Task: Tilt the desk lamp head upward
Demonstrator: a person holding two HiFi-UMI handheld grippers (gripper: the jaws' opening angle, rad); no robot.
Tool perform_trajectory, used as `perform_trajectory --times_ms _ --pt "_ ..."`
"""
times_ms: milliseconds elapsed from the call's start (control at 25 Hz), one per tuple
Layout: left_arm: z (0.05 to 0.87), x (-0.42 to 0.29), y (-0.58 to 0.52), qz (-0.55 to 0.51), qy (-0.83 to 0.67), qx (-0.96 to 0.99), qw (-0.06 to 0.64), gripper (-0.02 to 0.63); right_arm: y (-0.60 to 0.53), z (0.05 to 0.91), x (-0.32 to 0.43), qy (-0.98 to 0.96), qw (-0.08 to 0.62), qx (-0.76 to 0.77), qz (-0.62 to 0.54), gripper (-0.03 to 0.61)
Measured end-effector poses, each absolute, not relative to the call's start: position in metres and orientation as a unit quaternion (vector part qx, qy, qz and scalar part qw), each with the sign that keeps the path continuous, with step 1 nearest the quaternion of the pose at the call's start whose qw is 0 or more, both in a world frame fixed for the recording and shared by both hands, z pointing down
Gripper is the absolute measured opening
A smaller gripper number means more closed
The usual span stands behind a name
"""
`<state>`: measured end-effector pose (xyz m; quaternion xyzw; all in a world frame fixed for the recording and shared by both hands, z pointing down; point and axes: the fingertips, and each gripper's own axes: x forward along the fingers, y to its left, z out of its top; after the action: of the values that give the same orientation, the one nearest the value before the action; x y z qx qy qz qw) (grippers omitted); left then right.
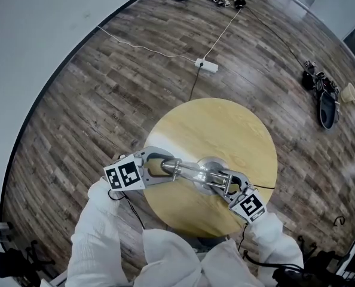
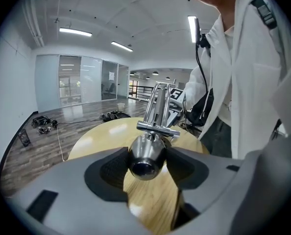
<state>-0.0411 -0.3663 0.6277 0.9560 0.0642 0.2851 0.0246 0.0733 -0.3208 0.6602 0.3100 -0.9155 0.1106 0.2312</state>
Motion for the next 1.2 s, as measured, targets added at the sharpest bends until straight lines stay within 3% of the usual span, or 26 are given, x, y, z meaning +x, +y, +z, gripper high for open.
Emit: perform_trajectory --times_ms 640,1200 --pt "0.559 -0.077 -0.356 0.231 0.038 0.971 0.041 0.221 -0.318 0.660 0.066 -0.915 0.235 0.314 0.098 0.178" --pt "0.386 -0.055 -0.335 0.160 0.036 0.984 -0.064 0.215 -0.317 0.658 0.065 -0.909 0.247 0.319 0.102 0.178"
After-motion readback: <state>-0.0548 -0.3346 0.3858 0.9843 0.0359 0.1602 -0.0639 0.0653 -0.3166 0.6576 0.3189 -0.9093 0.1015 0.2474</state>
